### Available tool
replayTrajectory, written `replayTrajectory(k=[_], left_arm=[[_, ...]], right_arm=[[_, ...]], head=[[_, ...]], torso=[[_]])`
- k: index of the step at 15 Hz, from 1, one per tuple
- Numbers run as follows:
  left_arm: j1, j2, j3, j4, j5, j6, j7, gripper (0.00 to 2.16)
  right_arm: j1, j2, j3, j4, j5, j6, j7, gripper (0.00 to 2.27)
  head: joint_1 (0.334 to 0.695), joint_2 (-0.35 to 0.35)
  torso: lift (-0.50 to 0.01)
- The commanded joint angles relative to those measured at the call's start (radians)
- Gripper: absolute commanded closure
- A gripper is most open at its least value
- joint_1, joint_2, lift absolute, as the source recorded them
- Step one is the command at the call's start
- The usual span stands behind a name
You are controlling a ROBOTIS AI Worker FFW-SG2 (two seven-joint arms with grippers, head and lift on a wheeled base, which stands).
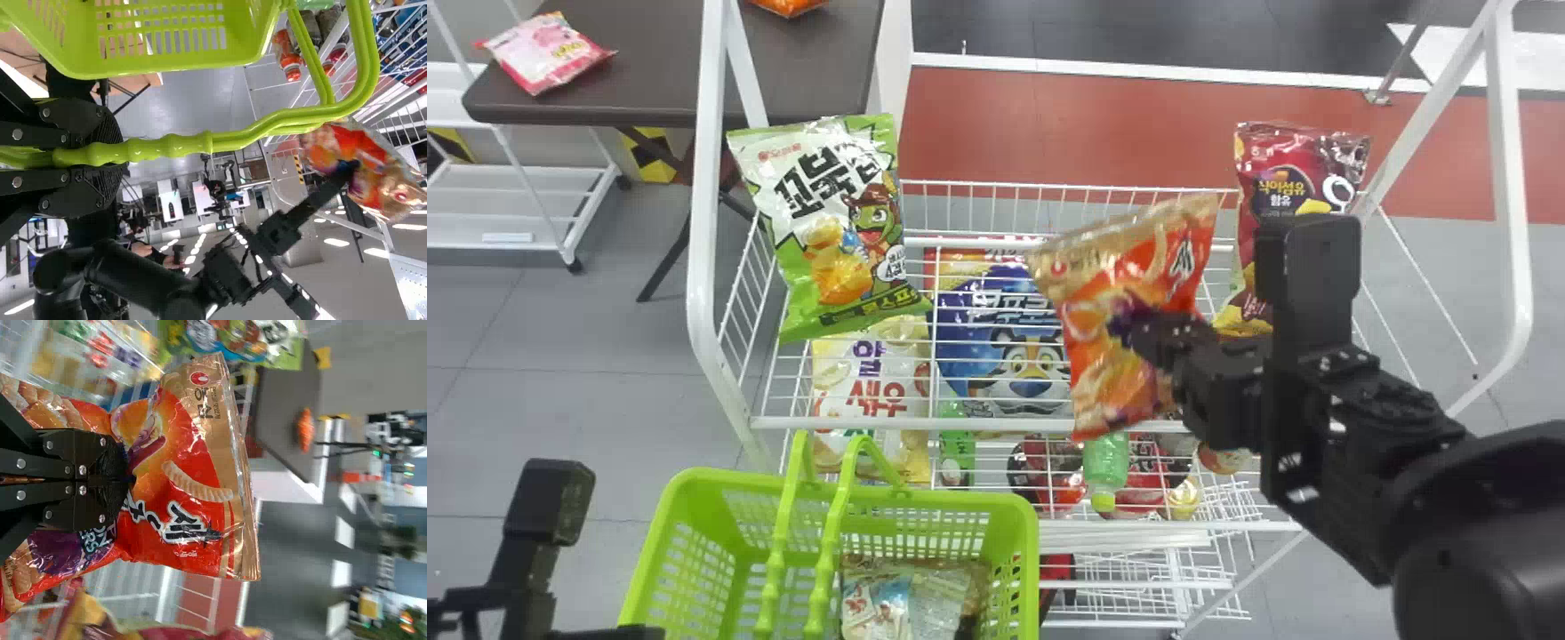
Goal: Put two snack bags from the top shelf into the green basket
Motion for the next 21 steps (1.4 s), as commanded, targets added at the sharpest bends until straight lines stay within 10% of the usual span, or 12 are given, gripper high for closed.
replayTrajectory(k=[1, 7, 15, 17, 19, 21], left_arm=[[0.000, 0.001, 0.000, 0.002, 0.000, 0.001, -0.001, 2.15], [0.000, 0.000, 0.000, 0.008, 0.002, 0.001, -0.001, 2.15], [-0.005, -0.005, -0.009, 0.007, 0.000, 0.001, 0.001, 2.15], [-0.005, -0.005, -0.011, 0.008, 0.002, 0.001, -0.001, 2.15], [-0.005, -0.003, -0.011, 0.010, 0.002, 0.001, -0.001, 2.15], [-0.005, -0.005, -0.009, 0.011, 0.002, 0.001, -0.001, 2.15]], right_arm=[[0.019, -0.003, 0.002, -0.045, -0.080, 0.152, 0.006, 2.24], [0.077, -0.021, 0.091, -0.123, -0.186, 0.370, 0.021, 2.24], [0.059, 0.023, 0.292, 0.238, -0.232, -0.010, 0.083, 2.24], [0.053, 0.025, 0.307, 0.366, -0.235, -0.225, 0.133, 1.87], [0.046, 0.022, 0.303, 0.419, -0.221, -0.246, 0.189, 0.21], [0.062, 0.014, 0.286, 0.397, -0.192, -0.240, 0.228, 0.00]], head=[[0.695, -0.039], [0.695, 0.066], [0.695, 0.350], [0.695, 0.350], [0.695, 0.350], [0.695, 0.350]], torso=[[-0.001], [-0.001], [-0.001], [-0.001], [-0.001], [-0.001]])
